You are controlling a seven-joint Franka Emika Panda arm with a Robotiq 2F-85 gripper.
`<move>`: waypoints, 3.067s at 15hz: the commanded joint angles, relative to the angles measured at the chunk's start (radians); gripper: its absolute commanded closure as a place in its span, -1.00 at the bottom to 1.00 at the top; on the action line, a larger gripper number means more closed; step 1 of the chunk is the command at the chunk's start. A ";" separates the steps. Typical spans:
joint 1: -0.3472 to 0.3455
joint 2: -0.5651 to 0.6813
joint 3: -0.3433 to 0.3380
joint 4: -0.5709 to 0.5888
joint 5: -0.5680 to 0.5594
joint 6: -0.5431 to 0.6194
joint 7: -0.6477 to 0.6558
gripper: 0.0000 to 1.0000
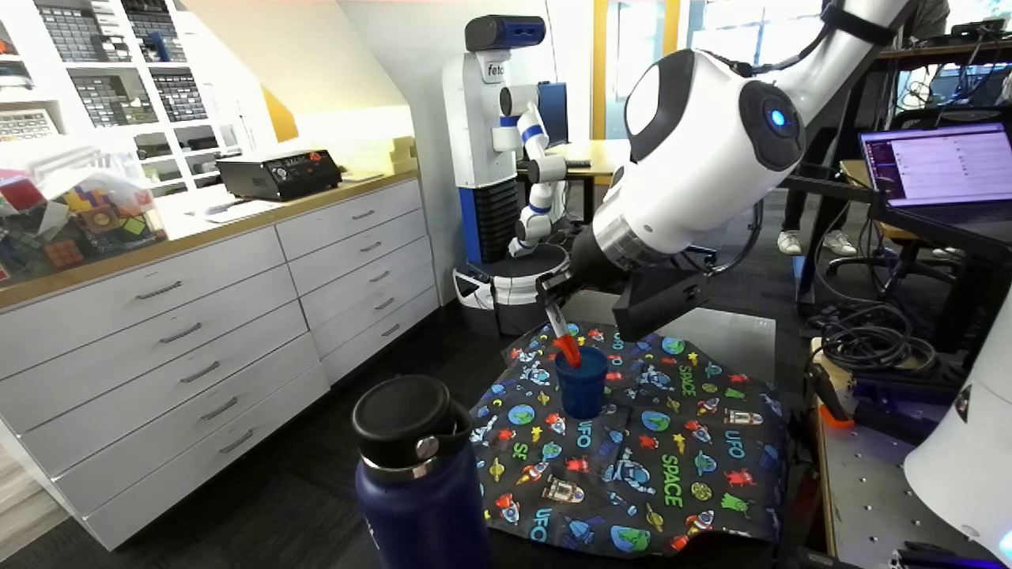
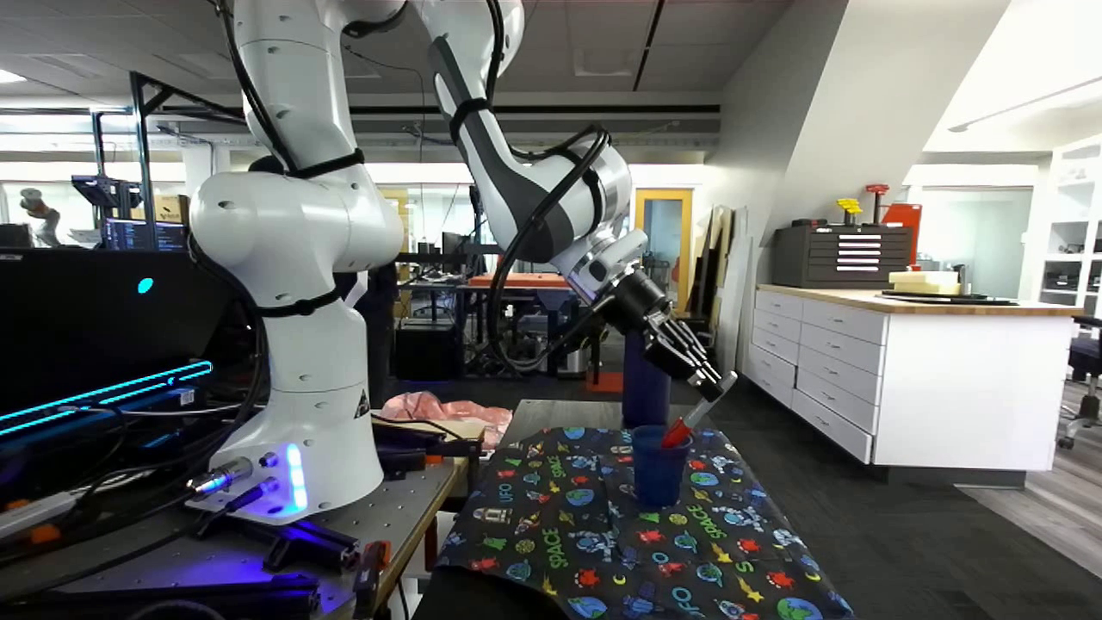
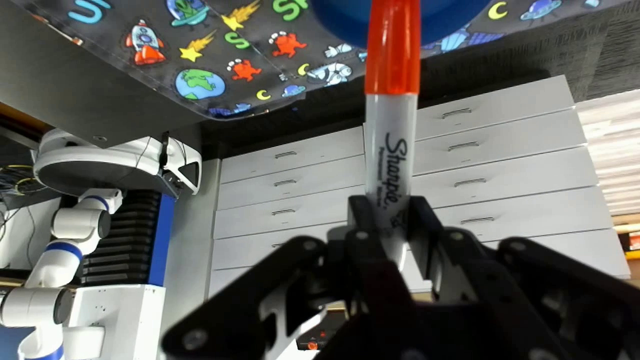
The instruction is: Put the pen in the cup
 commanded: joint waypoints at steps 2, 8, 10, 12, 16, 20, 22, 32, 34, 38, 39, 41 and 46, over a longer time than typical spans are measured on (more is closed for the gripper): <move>0.013 -0.071 0.002 -0.059 -0.038 -0.009 0.064 0.87; 0.033 -0.068 0.008 -0.084 -0.073 -0.015 0.114 0.86; 0.042 -0.064 0.010 -0.085 -0.088 -0.009 0.136 0.85; 0.078 -0.081 -0.018 -0.081 -0.019 0.011 0.066 0.04; 0.121 -0.100 -0.042 -0.082 -0.011 0.012 0.065 -0.45; 0.154 -0.125 -0.076 -0.090 -0.012 0.010 0.065 -0.95; 0.164 -0.142 -0.095 -0.095 -0.014 0.011 0.065 -1.00; 0.101 -0.124 -0.117 -0.083 0.043 0.108 -0.058 -1.00; 0.081 -0.122 -0.120 -0.082 0.100 0.138 -0.134 -1.00; 0.077 -0.101 -0.116 -0.075 0.160 0.143 -0.188 -1.00; 0.068 -0.101 -0.118 -0.075 0.183 0.152 -0.219 -1.00; 0.061 -0.100 -0.118 -0.075 0.193 0.156 -0.235 -1.00; 0.061 -0.099 -0.118 -0.075 0.195 0.157 -0.237 -1.00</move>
